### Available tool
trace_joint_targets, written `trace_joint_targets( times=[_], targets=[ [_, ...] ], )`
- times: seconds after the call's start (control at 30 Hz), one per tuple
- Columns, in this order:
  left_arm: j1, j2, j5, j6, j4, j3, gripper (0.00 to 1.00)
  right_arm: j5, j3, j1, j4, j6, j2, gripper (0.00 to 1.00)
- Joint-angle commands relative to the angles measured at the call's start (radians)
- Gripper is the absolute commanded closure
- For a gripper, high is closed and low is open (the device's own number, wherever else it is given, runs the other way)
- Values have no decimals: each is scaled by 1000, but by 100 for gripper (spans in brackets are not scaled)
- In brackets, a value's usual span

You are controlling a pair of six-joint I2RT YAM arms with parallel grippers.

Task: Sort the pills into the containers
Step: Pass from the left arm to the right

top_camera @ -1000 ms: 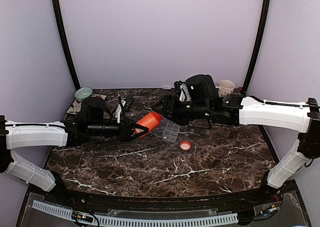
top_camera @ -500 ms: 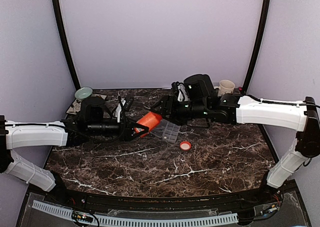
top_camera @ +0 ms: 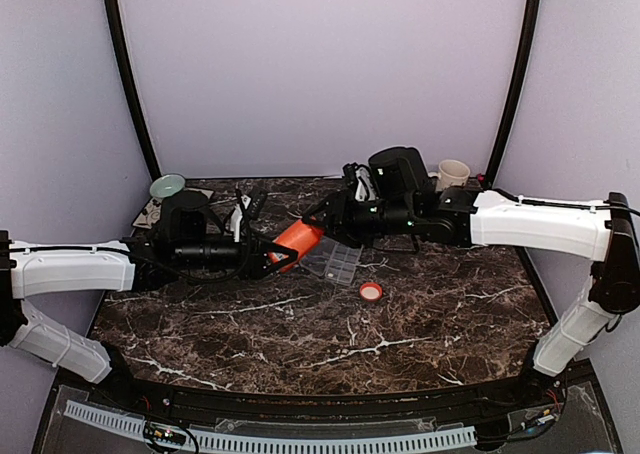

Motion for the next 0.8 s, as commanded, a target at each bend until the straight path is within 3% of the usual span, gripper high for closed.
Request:
trace_joint_targets(
  times=[0.0,0.23,0.53,0.77],
  targets=[
    [-5,-9,20,15,48,34,100,-26,18,-5,52,-11,8,64],
    [-5,2,19,8,57,35,100,-40,15,-11,62,-11,7,82],
    [-5,21,17,8,47,56,99,-45,30,-11,50,-24,7,98],
    [-5,31,13,5,41,63,87,-27,41,-12,22,-45,7,100]
  ],
)
